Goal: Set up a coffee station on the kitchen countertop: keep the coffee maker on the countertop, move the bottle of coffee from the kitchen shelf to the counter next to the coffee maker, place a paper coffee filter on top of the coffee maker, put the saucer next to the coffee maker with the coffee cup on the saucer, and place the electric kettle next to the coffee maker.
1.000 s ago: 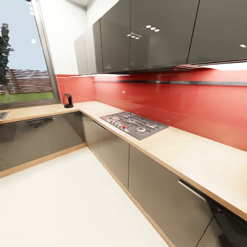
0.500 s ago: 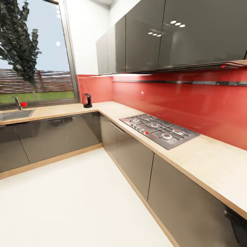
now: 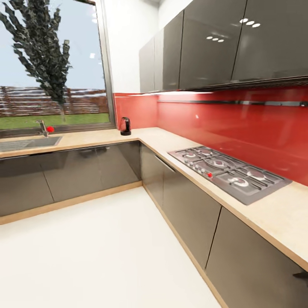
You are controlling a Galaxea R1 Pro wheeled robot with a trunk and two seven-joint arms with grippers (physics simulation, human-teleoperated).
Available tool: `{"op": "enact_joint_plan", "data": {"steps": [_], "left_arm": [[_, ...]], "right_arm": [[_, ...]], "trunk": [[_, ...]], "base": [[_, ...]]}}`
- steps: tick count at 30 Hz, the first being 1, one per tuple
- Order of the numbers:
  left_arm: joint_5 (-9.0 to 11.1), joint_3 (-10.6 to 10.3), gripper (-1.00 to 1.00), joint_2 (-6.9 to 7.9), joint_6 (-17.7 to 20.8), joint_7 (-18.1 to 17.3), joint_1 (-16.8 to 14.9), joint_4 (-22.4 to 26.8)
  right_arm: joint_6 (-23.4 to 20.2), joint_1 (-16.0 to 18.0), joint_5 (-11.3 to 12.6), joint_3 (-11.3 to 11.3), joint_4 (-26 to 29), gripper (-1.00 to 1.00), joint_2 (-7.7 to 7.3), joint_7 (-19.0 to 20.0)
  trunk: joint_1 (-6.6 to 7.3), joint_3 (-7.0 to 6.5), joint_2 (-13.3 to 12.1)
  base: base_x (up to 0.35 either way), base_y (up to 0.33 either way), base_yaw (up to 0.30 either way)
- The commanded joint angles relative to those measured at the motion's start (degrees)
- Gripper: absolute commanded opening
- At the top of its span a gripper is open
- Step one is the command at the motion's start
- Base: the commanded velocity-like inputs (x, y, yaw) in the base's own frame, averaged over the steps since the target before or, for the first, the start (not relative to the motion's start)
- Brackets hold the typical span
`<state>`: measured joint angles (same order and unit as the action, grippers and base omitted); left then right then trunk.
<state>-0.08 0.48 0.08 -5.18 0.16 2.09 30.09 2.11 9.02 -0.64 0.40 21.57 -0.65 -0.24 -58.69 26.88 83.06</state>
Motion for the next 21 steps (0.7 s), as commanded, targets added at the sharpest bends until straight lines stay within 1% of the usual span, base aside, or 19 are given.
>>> {"op": "enact_joint_plan", "data": {"steps": [1, 8, 11, 13, 14, 21], "left_arm": [[-0.01, 0.05, 1.0, 0.0, -0.09, 0.02, 0.02, 0.06], [-0.01, 0.05, 1.0, -0.01, -0.09, 0.02, 0.02, 0.03], [-0.01, 0.05, 1.0, 0.01, -0.09, 0.02, 0.02, 0.03], [-0.01, 0.05, 1.0, 0.01, -0.09, 0.02, 0.02, -0.01], [-0.01, 0.05, 1.0, 0.01, -0.09, 0.02, 0.02, -0.02], [-0.01, 0.05, 1.0, 0.0, -0.09, 0.02, 0.02, -0.03]], "right_arm": [[0.19, 0.03, -0.06, 0.04, -0.04, 1.0, 0.01, -0.06], [0.25, 0.03, -0.06, 0.04, -0.04, 1.0, 0.03, -0.15], [0.15, 0.03, -0.05, -0.01, -0.09, 1.0, -0.13, -0.04], [0.11, 0.03, -0.05, -0.02, -0.69, 1.0, -0.34, 0.01], [0.14, 0.03, -0.07, 0.06, -2.27, 1.0, -0.42, 0.04], [0.17, 0.03, 0.0, 0.15, -3.53, 1.0, -0.42, 0.06]], "trunk": [[-0.03, 0.05, 0.02], [-0.03, 0.05, 0.02], [-0.03, 0.05, 0.02], [-0.03, 0.05, 0.02], [-0.03, 0.05, 0.02], [-0.03, 0.05, 0.02]], "base": [[0.319, 0.043, 0.263], [0.323, 0.015, 0.269], [0.325, 0.002, 0.18], [0.325, 0.001, 0.086], [0.325, 0.0, 0.024], [0.325, 0.0, 0.01]]}}
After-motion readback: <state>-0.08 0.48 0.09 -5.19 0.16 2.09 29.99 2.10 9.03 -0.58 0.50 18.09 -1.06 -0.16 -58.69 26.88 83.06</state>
